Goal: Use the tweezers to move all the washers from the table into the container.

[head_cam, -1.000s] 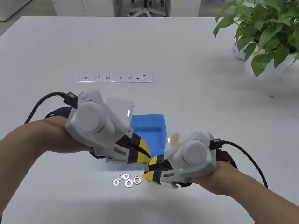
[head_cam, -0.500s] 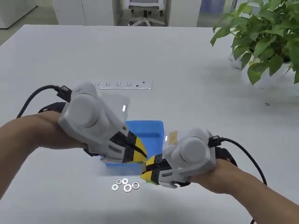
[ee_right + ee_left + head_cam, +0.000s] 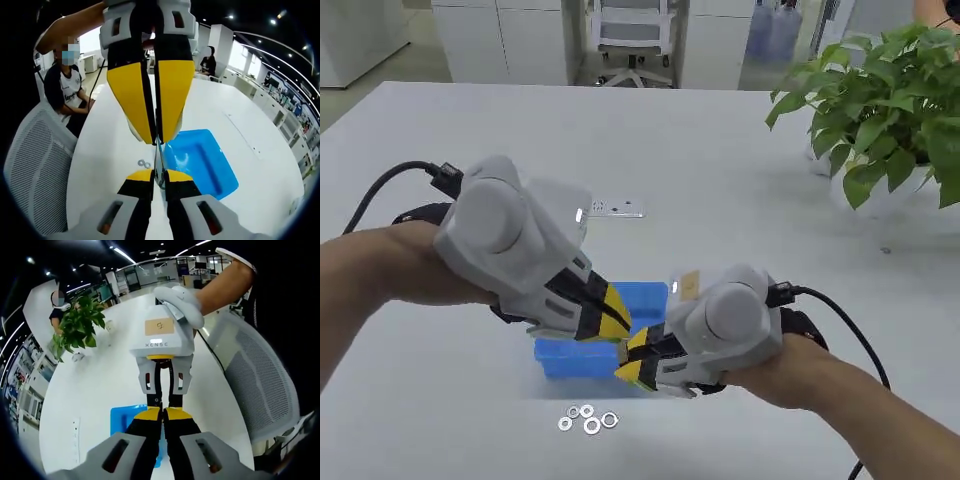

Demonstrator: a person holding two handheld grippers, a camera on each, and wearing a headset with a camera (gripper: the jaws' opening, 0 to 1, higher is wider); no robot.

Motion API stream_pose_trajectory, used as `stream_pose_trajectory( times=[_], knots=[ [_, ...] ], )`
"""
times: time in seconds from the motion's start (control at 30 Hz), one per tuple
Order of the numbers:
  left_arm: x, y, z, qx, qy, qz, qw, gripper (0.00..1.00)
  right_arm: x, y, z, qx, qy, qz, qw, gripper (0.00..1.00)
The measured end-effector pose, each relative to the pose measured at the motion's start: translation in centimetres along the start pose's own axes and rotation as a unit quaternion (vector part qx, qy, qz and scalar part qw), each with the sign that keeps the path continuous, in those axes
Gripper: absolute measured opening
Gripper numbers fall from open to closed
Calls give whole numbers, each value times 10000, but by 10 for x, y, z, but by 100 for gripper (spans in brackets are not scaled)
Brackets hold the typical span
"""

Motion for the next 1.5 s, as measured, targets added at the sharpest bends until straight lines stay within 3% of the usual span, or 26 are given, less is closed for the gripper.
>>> stream_pose_trajectory(
  times=[0.27,0.7,0.97,1.5],
  knots=[
    [0,9,-18,179,-124,-66,9997,6,14,1,20,-73,116,95,9999,10],
    [-16,10,-46,325,-145,-103,9993,6,22,-11,50,-78,159,174,9997,10],
    [-30,2,-61,314,-94,-121,9994,6,18,-23,69,-57,88,190,9998,10],
    [-54,-22,-76,218,61,-112,9997,6,-2,-44,91,94,-111,155,9998,10]
  ],
)
Point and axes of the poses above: the centre of the closed fingertips' face, and the gripper's own axes: y roughly backward along the fingers, z roughly to its right, x roughly out of its top, the point moved 7 cm from there along y, roughly backward along the fingers, and after that the axes turned 8 degrees about -y, right-handed, at the moved point
